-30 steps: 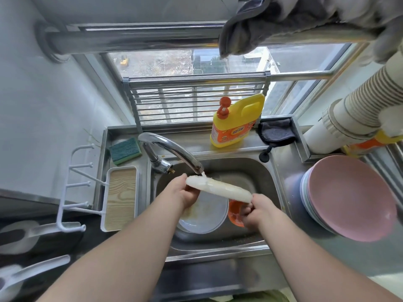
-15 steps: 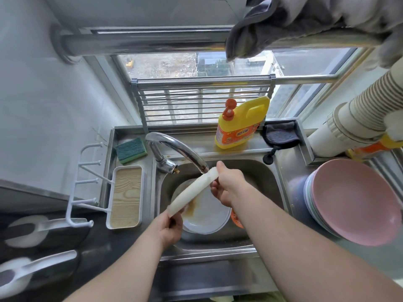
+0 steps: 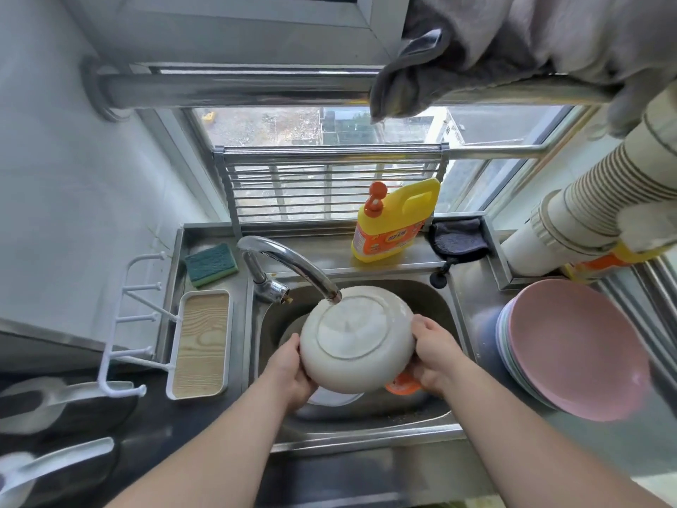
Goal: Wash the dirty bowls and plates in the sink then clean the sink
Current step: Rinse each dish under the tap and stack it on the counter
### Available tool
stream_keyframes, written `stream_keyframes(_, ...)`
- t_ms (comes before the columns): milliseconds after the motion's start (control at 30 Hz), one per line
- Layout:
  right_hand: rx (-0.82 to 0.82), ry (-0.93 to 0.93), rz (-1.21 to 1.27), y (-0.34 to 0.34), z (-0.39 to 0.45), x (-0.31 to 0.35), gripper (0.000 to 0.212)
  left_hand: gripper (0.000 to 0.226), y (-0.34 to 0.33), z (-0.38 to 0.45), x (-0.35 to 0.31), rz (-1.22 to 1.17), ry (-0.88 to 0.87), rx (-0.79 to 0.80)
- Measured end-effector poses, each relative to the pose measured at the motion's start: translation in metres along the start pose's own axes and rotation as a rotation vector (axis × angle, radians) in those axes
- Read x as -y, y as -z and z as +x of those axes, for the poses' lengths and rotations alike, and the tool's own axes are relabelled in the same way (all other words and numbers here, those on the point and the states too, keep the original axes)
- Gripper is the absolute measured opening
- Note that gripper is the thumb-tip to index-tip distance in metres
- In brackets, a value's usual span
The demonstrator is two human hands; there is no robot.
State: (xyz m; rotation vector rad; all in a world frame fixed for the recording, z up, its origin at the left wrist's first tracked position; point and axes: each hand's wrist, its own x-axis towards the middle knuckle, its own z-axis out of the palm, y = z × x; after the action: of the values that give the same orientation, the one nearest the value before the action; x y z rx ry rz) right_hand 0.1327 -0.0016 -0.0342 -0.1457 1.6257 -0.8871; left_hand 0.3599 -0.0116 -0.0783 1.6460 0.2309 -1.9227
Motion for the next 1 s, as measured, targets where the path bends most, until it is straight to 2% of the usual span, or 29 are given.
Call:
stream_keyframes(267, -0.22, -0.029, 0.313, 0.045, 0.009, -0.001, 0.02, 0.042, -0.063, -0.016, 0.008, 0.233, -0.057, 0.033)
stream_keyframes(367, -0.258, -0.078, 0.358, 0.058, 0.012, 0.001, 0.048, 0.042, -0.081, -0.01, 0.006, 0.276, -0.087, 0.041)
stream_keyframes(500, -0.215, -0.053, 0.358, 0.089, 0.055, -0.026, 0.059, 0.054, -0.095, 0.002, -0.011, 0.313, -0.145, 0.069)
stream_keyframes(733, -0.202, -0.05, 0.291, 0.057, 0.018, -0.02, 0.036, 0.026, -0.08, 0.0, -0.023, 0.486, -0.182, 0.063)
stream_keyframes(867, -0.188, -0.078, 0.216, 0.036, 0.022, -0.034, 0.031, 0.023, -0.05, -0.001, -0.014, 0.572, -0.166, 0.002)
stream_keyframes(1000, -0.147, -0.189, 0.057, 0.009, 0.021, -0.051, 0.028, 0.027, -0.011, 0.0, -0.008, 0.575, -0.139, -0.09)
